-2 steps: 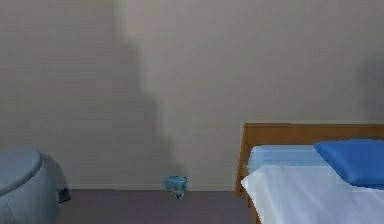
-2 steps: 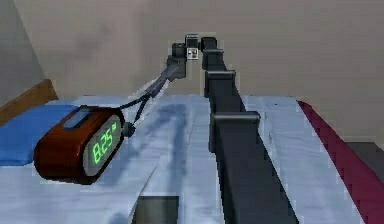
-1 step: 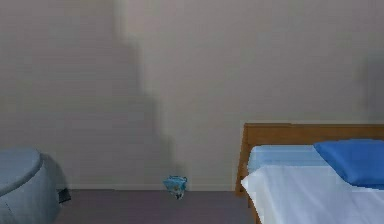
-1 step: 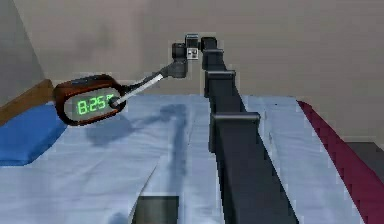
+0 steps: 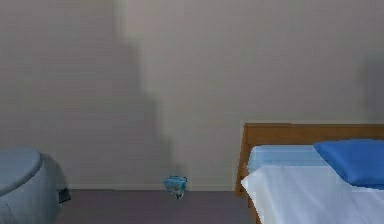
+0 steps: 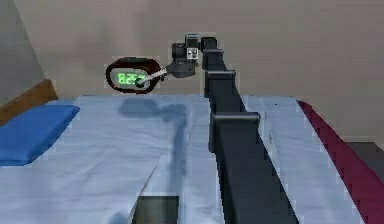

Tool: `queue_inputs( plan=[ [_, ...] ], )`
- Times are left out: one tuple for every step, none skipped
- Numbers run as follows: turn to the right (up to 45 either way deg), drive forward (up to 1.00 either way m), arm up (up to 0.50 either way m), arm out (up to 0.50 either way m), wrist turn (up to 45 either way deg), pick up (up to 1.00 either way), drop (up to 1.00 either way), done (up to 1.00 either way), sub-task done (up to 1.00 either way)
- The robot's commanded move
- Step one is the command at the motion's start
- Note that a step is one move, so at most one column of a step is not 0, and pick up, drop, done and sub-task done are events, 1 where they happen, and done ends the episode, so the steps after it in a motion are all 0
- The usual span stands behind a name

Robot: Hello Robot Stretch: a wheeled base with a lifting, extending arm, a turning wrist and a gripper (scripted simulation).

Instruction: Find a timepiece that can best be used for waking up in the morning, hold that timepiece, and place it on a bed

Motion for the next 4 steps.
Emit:
queue_inputs(
  plan=[
    [0.0,0.00,0.00,0.00,39.0,0.00,0.00,0.00,0.00],
    [0.0,0.00,-0.22,0.00,0.0,0.00,0.00,0.00,0.00],
    [0.0,0.00,-0.32,0.00,0.0,0.00,0.00,0.00,0.00],
    [0.0,0.00,0.00,0.00,0.0,0.00,1.00,0.00,0.00]
  ],
)
